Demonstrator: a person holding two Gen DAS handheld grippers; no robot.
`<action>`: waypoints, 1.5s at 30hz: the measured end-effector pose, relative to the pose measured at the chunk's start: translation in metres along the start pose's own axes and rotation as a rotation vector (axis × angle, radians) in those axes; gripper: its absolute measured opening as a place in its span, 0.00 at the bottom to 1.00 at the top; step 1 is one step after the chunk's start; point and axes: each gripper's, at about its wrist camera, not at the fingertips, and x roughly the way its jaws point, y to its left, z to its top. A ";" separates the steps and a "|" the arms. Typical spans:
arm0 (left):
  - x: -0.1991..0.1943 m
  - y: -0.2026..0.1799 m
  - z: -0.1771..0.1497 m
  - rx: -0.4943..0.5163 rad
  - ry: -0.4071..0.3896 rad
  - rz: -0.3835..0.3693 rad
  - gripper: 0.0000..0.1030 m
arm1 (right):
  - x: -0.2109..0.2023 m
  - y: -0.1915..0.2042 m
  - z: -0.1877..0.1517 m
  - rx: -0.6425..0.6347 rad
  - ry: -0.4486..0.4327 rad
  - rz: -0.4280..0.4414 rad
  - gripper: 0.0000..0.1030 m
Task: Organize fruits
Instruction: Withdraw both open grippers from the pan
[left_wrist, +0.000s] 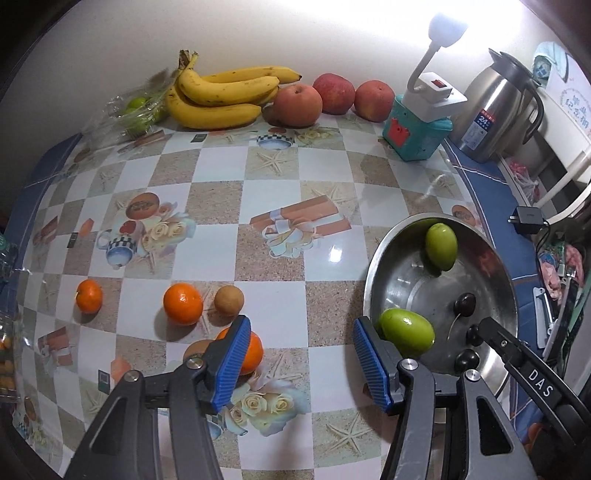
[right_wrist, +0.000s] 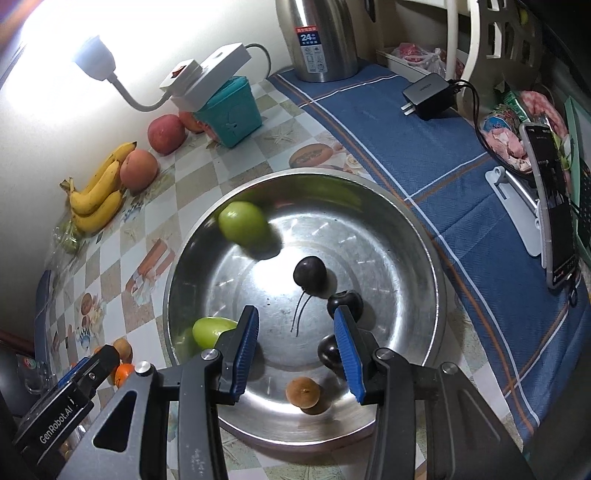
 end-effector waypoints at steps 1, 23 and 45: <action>0.000 0.000 0.000 0.001 0.001 0.001 0.63 | 0.001 0.000 0.000 -0.003 0.002 -0.001 0.42; 0.014 0.016 -0.003 -0.055 0.034 0.069 1.00 | 0.004 0.007 -0.001 -0.066 0.001 -0.013 0.80; 0.005 0.031 0.002 -0.067 -0.022 0.124 1.00 | 0.006 0.012 -0.003 -0.086 -0.013 -0.006 0.99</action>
